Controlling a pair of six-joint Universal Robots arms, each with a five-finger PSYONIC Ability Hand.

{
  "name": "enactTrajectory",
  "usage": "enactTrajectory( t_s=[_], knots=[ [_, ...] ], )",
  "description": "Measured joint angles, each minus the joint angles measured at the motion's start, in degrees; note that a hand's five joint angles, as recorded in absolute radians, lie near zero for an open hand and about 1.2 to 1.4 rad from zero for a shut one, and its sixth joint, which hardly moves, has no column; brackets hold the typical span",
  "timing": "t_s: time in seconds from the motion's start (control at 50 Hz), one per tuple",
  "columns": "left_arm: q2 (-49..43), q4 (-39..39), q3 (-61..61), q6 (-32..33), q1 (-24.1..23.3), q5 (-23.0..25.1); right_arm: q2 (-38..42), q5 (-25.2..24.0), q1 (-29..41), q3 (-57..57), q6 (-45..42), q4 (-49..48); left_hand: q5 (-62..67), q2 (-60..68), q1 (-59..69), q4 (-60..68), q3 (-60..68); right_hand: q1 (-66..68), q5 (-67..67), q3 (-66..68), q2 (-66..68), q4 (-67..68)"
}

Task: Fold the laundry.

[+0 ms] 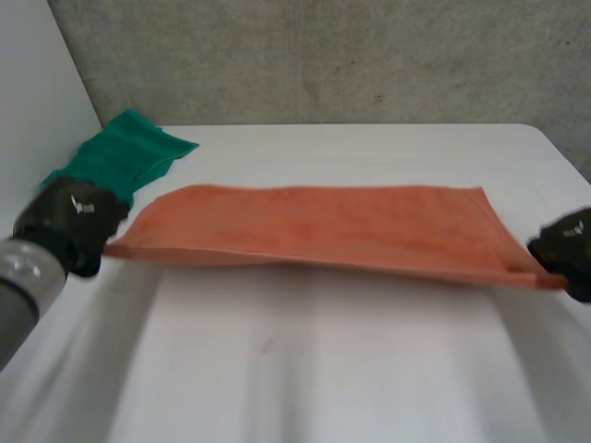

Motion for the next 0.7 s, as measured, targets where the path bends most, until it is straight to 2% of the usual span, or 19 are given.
enactTrajectory(
  t_s=[0.08,0.16,0.26,0.42,0.54,0.7],
  knots=[
    [2.1,-4.1,-3.6,4.9,0.1,2.2,-2.4,2.1,-0.9,1.2,-5.6,5.7,0.0,0.0,0.0,0.0,0.0,0.0,0.0,0.0,0.0,0.0],
    [0.9,-3.6,-5.4,6.6,-0.2,3.4,-2.8,2.9,-0.9,1.5,-6.0,5.8,0.0,0.0,0.0,0.0,0.0,0.0,0.0,0.0,0.0,0.0],
    [-6.1,2.2,-3.8,6.5,-0.8,3.4,-0.4,3.6,1.0,0.6,-3.3,-0.2,0.0,0.0,0.0,0.0,0.0,0.0,0.0,0.0,0.0,0.0],
    [-18.4,13.9,4.7,4.1,-2.9,2.5,9.7,7.7,7.5,-4.7,1.1,-11.7,0.0,0.0,0.0,0.0,0.0,0.0,0.2,0.0,0.0,0.0],
    [-30.8,23.0,16.9,0.4,-5.0,-1.9,18.7,13.1,10.6,-13.5,1.8,-23.1,0.0,0.0,0.0,0.0,0.0,0.0,0.4,0.0,0.0,0.0],
    [-45.2,26.8,33.2,0.2,-6.8,-8.2,30.5,14.8,11.4,-26.4,1.0,-29.3,0.0,0.0,0.0,0.0,0.0,0.0,0.4,0.0,0.0,0.0]
  ],
)
